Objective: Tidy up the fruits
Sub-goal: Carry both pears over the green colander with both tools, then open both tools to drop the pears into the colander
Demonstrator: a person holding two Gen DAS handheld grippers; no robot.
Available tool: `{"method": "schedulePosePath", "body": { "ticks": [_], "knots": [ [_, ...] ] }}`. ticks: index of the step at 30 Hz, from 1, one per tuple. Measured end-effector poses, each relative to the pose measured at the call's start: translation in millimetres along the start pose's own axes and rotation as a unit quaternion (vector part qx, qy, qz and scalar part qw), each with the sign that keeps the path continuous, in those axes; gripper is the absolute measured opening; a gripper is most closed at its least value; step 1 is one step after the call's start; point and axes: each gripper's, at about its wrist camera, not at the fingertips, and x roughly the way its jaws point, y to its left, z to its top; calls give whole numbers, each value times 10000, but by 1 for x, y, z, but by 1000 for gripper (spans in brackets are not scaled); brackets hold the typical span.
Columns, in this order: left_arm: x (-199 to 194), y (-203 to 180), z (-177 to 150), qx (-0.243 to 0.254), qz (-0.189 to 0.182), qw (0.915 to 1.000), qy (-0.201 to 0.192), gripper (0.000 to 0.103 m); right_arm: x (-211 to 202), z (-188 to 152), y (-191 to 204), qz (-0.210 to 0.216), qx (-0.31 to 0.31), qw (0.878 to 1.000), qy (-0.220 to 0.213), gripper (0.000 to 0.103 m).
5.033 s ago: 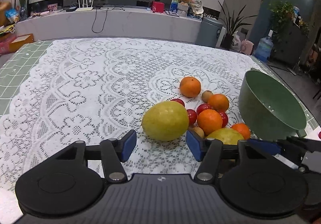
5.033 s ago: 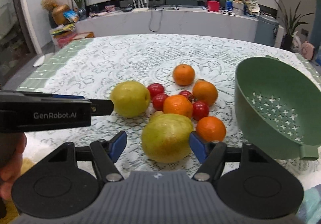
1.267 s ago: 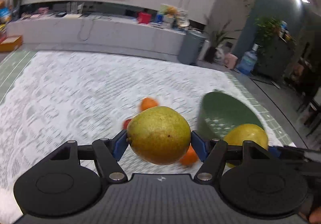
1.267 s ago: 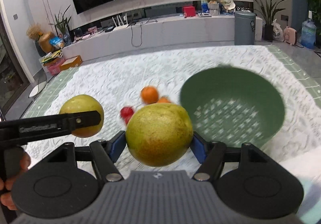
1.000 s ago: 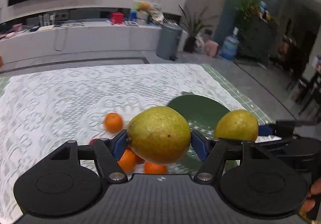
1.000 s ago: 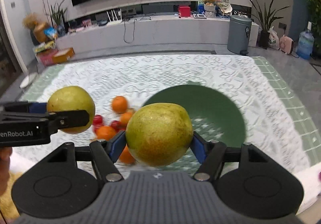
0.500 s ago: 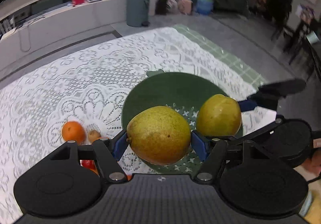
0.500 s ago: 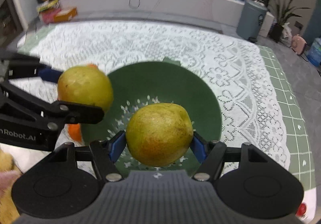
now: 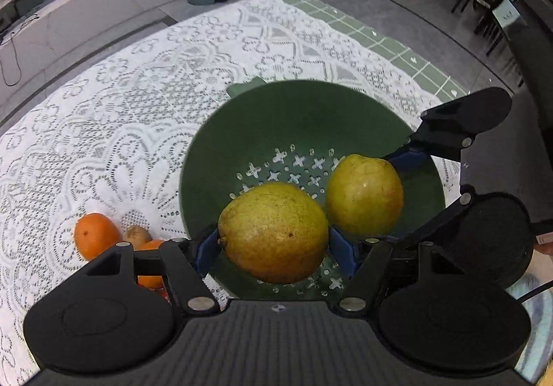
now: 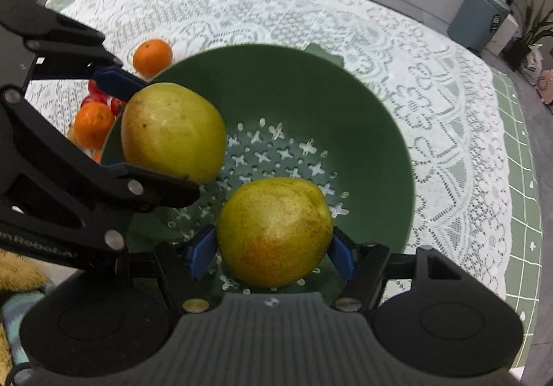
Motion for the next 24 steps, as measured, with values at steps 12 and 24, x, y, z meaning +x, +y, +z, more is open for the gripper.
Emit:
{"method": "schedulePosePath", "body": {
  "ticks": [12,24],
  "knots": [
    [18,-8,5,419,137,9986,295,77,17,3,5,-174,-550,9974,422,66],
    [21,-13,5,551,282,9974,379,77,18,10,8,-296,-850,9937,666,67]
  ]
}}
